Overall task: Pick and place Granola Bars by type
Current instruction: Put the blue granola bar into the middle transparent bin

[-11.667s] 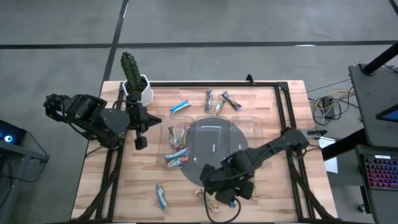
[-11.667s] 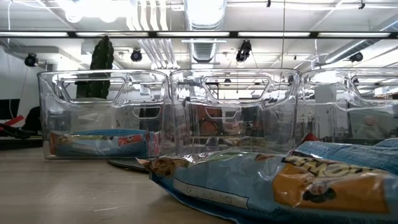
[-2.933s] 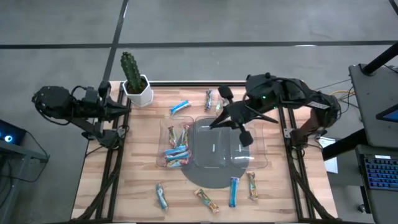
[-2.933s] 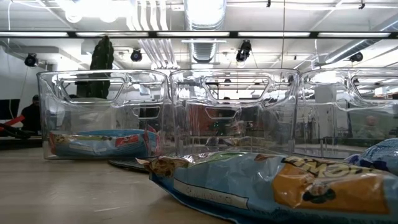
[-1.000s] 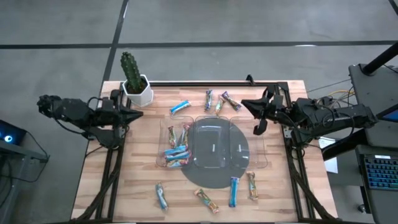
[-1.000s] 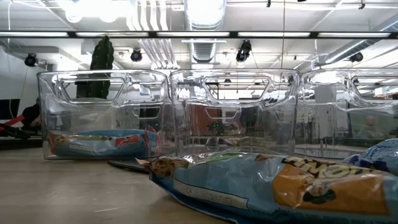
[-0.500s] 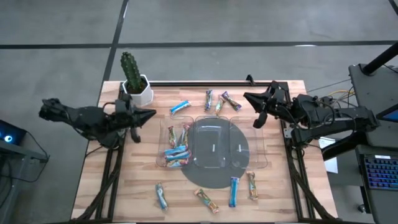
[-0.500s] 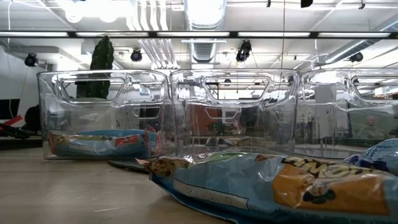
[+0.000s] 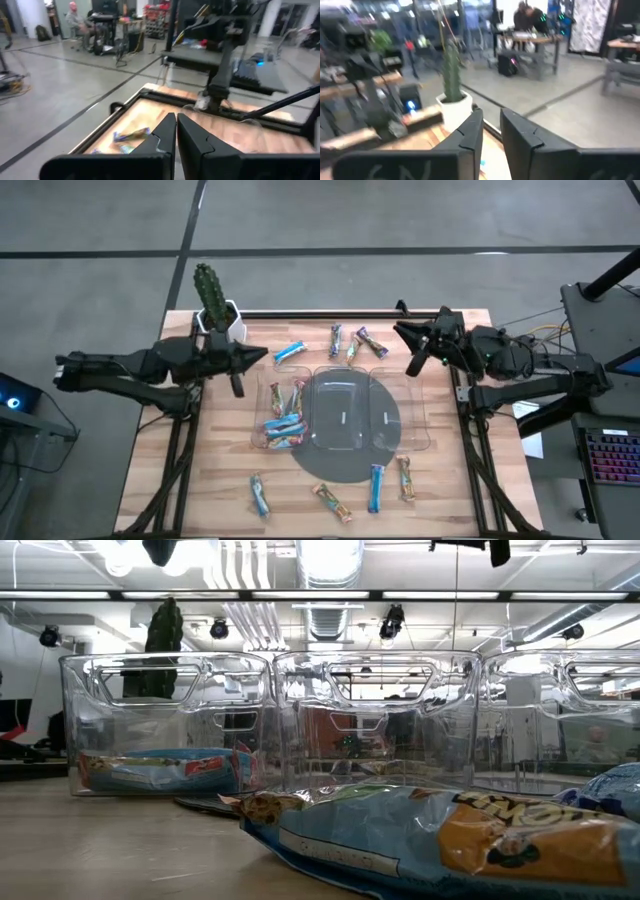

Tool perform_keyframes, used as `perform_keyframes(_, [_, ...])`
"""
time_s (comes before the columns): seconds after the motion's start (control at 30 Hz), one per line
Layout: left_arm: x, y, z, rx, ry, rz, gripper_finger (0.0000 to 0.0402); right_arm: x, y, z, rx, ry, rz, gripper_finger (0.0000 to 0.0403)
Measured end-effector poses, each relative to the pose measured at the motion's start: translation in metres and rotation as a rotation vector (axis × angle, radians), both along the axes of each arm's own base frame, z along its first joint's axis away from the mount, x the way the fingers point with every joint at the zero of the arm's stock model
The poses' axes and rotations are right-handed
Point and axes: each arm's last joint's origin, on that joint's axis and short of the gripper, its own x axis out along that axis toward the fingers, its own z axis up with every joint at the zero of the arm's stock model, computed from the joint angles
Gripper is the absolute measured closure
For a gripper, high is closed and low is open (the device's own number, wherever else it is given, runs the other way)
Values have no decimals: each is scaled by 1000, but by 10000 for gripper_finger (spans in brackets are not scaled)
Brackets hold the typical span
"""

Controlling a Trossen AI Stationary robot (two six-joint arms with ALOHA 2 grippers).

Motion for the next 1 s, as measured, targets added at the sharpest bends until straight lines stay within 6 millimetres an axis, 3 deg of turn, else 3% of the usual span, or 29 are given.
perform_keyframes(0.37, [5, 6, -3, -14, 34, 12, 402, -9, -17, 52, 10, 80, -103, 253])
perform_keyframes(0.6, [6, 6, -3, -15, 34, 13, 402, -6, -28, 63, 68, 210, -165, 210])
perform_keyframes(0.83, [10, 12, -6, -22, 50, 52, 402, 4, -30, 74, 57, 220, -141, 198])
perform_keyframes(1.0, [15, 22, -4, -56, 51, 90, 402, 7, -30, 76, 51, 228, -85, 215])
